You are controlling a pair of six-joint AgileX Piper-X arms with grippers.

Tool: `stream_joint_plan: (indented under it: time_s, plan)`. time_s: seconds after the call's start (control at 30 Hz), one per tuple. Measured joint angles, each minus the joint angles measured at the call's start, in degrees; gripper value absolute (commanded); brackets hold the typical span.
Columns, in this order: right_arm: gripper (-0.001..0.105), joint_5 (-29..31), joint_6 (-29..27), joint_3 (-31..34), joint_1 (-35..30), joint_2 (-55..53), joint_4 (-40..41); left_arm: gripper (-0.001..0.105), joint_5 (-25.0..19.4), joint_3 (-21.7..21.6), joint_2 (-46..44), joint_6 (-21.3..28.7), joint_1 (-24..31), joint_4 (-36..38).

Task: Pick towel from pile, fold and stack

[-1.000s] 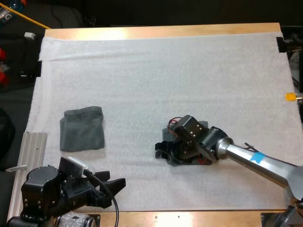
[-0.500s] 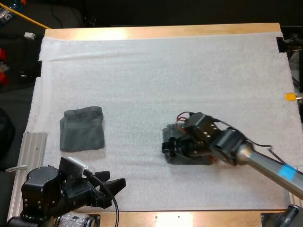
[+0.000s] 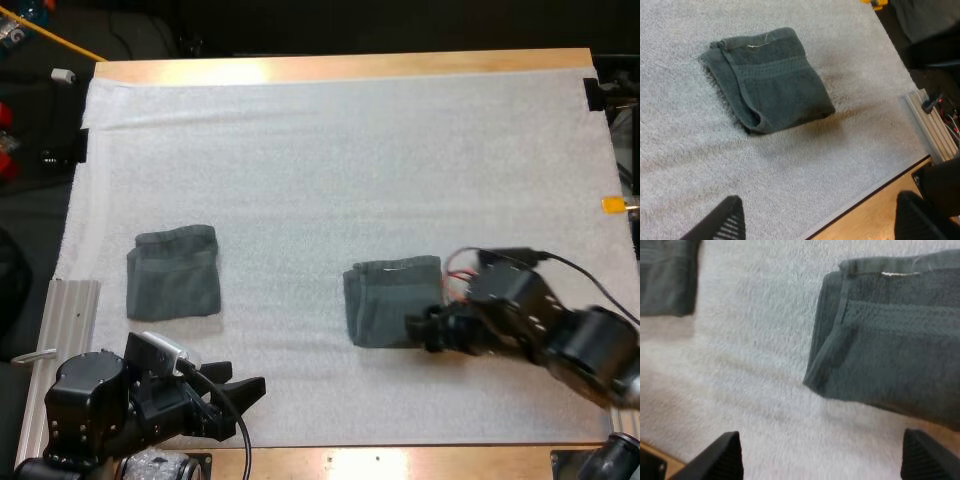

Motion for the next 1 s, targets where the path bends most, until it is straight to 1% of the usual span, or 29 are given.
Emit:
stream_joint_plan:
  time_s: [0.13,0.27,0.5,0.67,0.77,0.9,1.0]
  plan:
    - [0.064,1.95,0.00,0.00,0.00,-6.78,4.04,0.061,0.00,0.00,0.00,0.00,0.00,0.00]
    - [0.064,6.43,1.01,0.00,0.00,-12.27,7.85,0.061,0.00,0.00,0.00,0.00,0.00,0.00]
    - [0.064,9.92,1.12,0.00,0.00,-16.47,8.89,0.061,-0.02,0.00,0.00,0.00,0.00,-0.11]
    - [0.064,10.00,1.12,0.00,0.00,-15.87,9.01,0.062,-3.59,0.00,0.74,0.00,0.00,-1.83]
    - [0.064,10.00,1.24,0.00,0.00,-15.43,8.98,0.062,-4.13,0.00,3.42,-0.79,0.00,-3.38]
    - [0.064,10.00,1.23,0.00,0.00,-15.45,9.14,0.062,-4.13,0.00,9.31,-1.50,0.00,-6.61]
    - [0.064,10.00,1.23,0.00,0.00,-15.45,9.13,0.062,-3.05,0.00,14.07,-1.65,0.00,-8.64]
